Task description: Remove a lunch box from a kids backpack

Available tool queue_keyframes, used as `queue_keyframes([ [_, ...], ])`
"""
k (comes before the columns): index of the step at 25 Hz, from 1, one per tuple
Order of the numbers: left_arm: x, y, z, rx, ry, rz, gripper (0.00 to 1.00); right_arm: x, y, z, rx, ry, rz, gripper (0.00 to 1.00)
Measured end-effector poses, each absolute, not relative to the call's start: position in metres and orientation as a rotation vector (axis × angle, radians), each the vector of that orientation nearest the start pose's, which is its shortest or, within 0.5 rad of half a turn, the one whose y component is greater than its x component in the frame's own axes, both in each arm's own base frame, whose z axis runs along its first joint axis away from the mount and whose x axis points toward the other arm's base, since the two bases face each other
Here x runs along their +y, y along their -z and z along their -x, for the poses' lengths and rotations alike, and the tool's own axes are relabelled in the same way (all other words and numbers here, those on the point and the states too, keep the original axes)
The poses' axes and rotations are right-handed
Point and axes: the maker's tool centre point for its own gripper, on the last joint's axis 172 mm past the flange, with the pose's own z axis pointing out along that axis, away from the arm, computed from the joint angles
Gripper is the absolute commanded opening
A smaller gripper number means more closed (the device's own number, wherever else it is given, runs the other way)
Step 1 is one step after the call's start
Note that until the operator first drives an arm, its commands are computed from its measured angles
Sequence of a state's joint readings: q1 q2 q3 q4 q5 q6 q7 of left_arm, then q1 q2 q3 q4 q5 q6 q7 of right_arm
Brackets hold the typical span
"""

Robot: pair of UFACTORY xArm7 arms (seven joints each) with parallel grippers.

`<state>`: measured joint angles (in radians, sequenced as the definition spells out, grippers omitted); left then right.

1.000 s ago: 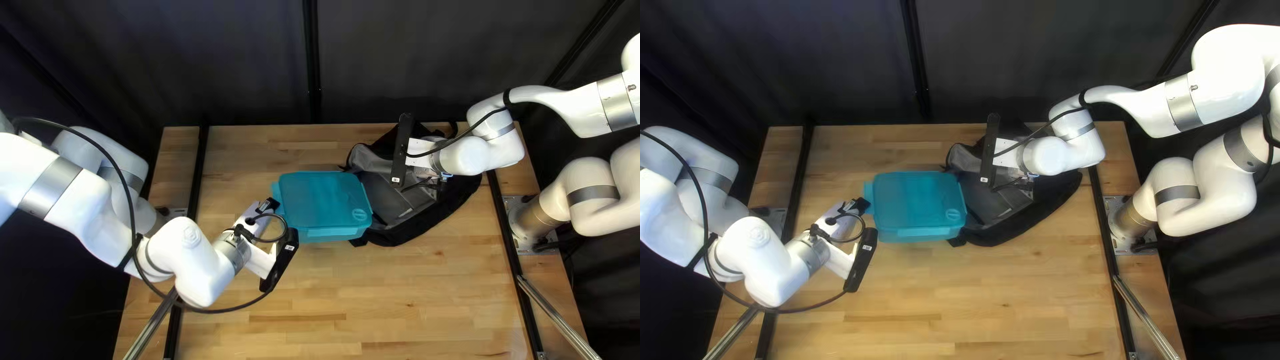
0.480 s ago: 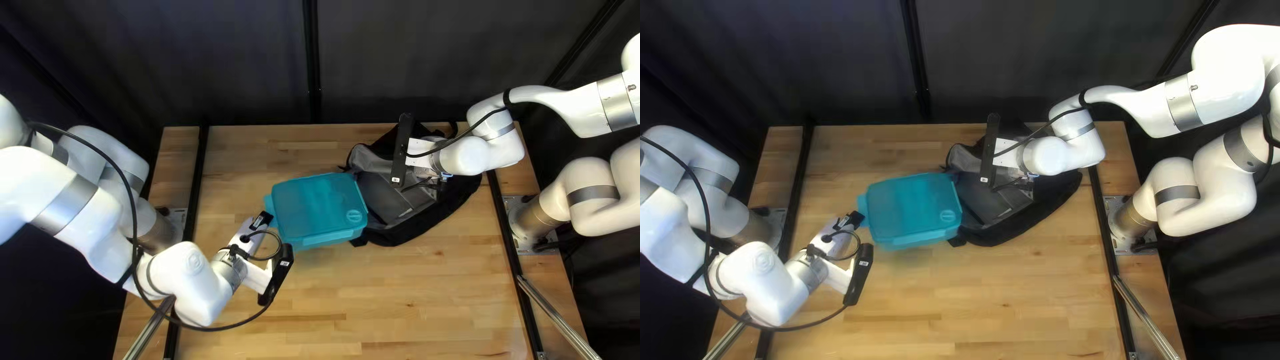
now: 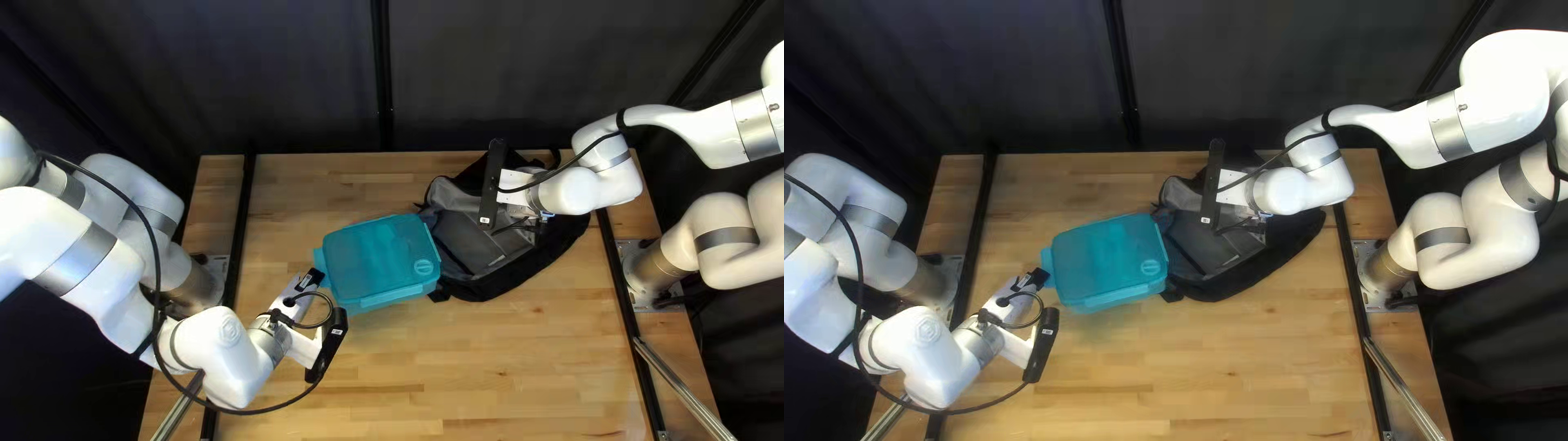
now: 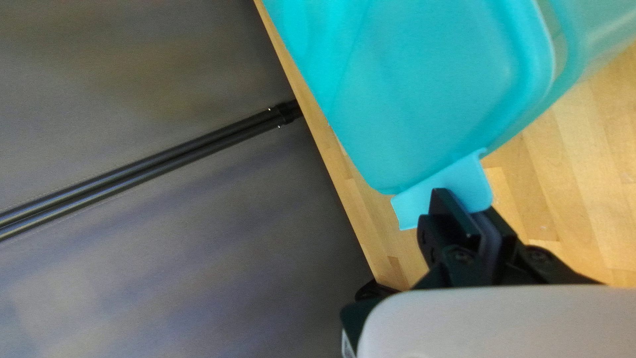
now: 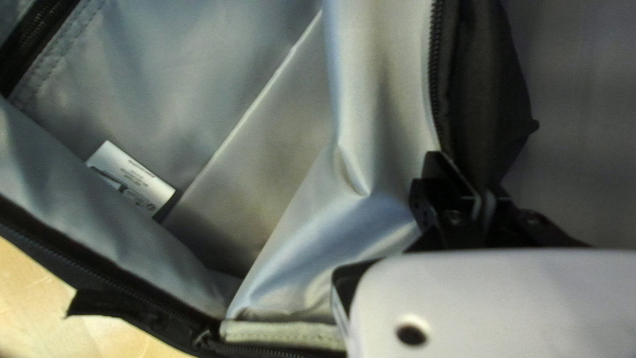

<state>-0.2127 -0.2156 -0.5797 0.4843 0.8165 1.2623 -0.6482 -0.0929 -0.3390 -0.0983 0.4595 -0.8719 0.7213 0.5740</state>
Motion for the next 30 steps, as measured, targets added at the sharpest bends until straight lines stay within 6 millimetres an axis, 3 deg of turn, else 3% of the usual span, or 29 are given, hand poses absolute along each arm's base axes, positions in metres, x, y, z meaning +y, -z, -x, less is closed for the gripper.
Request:
queue_keyframes([
  [12,-0.037,-0.137,-0.296,0.68,0.089,2.072,0.0,-0.157,-0.142,-0.355,-0.145,-0.248,-2.593,0.0],
  [30,-0.048,-0.125,-0.267,0.7,0.047,2.091,0.0,-0.157,-0.142,-0.355,-0.145,-0.248,-2.593,0.0],
])
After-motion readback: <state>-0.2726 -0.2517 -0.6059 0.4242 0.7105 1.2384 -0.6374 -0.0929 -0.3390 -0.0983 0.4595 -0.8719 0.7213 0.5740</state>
